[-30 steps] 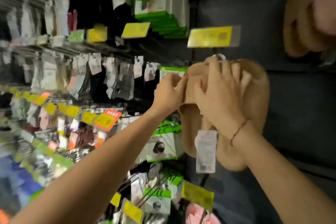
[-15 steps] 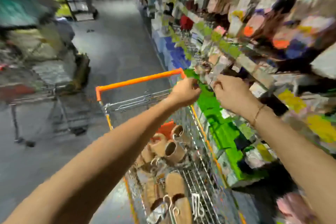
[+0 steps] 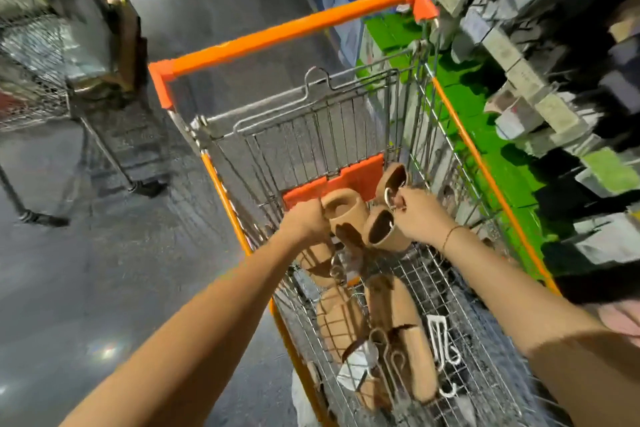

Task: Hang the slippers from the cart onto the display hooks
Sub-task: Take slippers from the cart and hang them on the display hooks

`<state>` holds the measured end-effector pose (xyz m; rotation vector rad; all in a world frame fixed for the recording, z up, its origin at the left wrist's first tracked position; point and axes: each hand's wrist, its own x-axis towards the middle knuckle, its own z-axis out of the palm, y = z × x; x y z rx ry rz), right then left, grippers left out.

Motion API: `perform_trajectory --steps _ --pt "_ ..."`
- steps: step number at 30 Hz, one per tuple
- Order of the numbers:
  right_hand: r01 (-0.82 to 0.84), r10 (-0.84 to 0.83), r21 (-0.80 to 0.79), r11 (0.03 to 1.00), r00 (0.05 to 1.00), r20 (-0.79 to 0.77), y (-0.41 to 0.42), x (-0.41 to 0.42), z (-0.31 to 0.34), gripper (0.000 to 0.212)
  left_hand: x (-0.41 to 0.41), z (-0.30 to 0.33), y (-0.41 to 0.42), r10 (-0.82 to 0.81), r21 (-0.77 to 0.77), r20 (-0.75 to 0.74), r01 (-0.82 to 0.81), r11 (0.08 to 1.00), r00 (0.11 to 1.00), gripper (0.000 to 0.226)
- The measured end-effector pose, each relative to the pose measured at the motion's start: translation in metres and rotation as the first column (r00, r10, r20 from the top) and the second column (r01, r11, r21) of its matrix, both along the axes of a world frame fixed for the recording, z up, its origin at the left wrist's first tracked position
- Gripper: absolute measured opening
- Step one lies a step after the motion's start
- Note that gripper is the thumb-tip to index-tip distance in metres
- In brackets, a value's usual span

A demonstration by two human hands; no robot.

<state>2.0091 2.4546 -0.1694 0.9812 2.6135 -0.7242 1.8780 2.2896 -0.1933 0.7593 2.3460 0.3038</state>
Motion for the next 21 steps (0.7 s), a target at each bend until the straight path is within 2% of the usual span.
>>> perform_trajectory --steps 3,5,7,9,10,12,14,18,21 --pt "0.106 -0.107 -0.057 0.993 0.994 -0.017 0.009 0.008 -0.043 0.021 0.018 -0.052 -0.007 -0.078 -0.141 0.016 0.079 0.987 0.997 0.020" --pt "0.124 -0.129 -0.119 0.985 0.991 -0.039 0.010 0.010 -0.064 0.025 0.024 -0.079 -0.007 -0.132 -0.177 0.051 0.139 0.974 0.990 0.036" --pt "0.134 -0.152 -0.189 0.973 0.985 -0.087 0.008 0.007 -0.077 0.025 0.027 -0.087 -0.001 -0.235 -0.188 0.088 0.248 0.950 0.968 0.035" --pt "0.186 -0.230 -0.272 0.944 0.963 -0.142 0.004 0.000 -0.085 0.021 0.029 -0.083 0.007 -0.279 -0.124 0.054 0.283 0.951 0.959 0.026" --pt "0.226 -0.281 -0.283 0.932 0.945 -0.169 0.003 -0.004 -0.088 0.020 0.031 -0.076 0.012 -0.253 -0.090 0.042 0.256 0.963 0.967 0.018" --pt "0.333 -0.380 -0.209 0.919 0.889 -0.255 0.004 -0.010 -0.092 0.018 0.034 -0.068 0.024 -0.134 0.009 0.034 0.134 0.991 0.990 0.011" --pt "0.434 -0.458 -0.146 0.889 0.844 -0.280 0.008 -0.012 -0.093 0.023 0.036 -0.065 0.041 -0.053 0.117 0.032 0.049 0.992 0.998 0.019" --pt "0.330 -0.406 -0.354 0.875 0.898 -0.166 0.015 -0.016 -0.094 0.019 0.042 -0.062 0.077 -0.014 0.280 0.005 0.012 0.960 1.000 0.038" --pt "0.324 -0.451 -0.483 0.813 0.875 -0.173 0.013 -0.015 -0.093 0.026 0.047 -0.062 0.098 0.054 0.302 0.109 -0.085 0.950 0.993 0.024"
